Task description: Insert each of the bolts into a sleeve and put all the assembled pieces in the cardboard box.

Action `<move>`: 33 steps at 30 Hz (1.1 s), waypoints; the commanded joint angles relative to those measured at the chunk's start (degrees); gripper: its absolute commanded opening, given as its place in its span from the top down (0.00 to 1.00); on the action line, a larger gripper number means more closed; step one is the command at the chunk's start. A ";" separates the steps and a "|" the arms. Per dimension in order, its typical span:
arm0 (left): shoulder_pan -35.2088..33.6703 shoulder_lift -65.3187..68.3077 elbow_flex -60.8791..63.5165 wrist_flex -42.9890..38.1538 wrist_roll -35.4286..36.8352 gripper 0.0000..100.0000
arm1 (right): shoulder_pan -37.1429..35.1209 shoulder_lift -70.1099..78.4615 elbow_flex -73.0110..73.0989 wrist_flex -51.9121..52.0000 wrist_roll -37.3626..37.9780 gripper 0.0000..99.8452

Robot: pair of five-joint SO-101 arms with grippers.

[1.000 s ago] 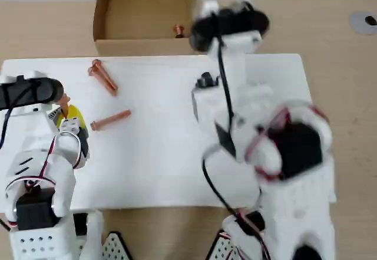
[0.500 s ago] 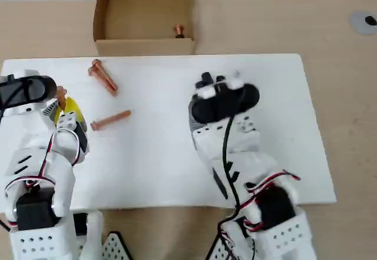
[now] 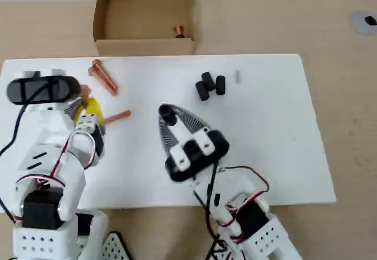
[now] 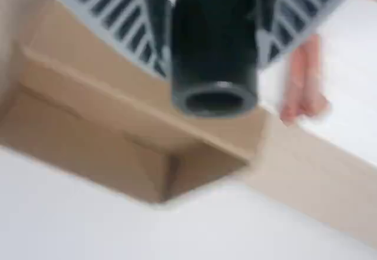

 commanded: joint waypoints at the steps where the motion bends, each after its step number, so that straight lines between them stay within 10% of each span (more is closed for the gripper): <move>1: 1.85 -0.84 -0.88 -4.31 0.00 0.99 | -1.45 -5.76 0.31 -2.02 0.53 0.99; 15: 11.16 -4.97 -14.95 -11.43 0.26 0.99 | -1.80 -2.42 0.40 1.23 -13.10 0.99; 33: 19.87 -26.33 7.38 -22.42 0.26 0.99 | -7.87 -2.15 0.40 1.23 -13.10 0.99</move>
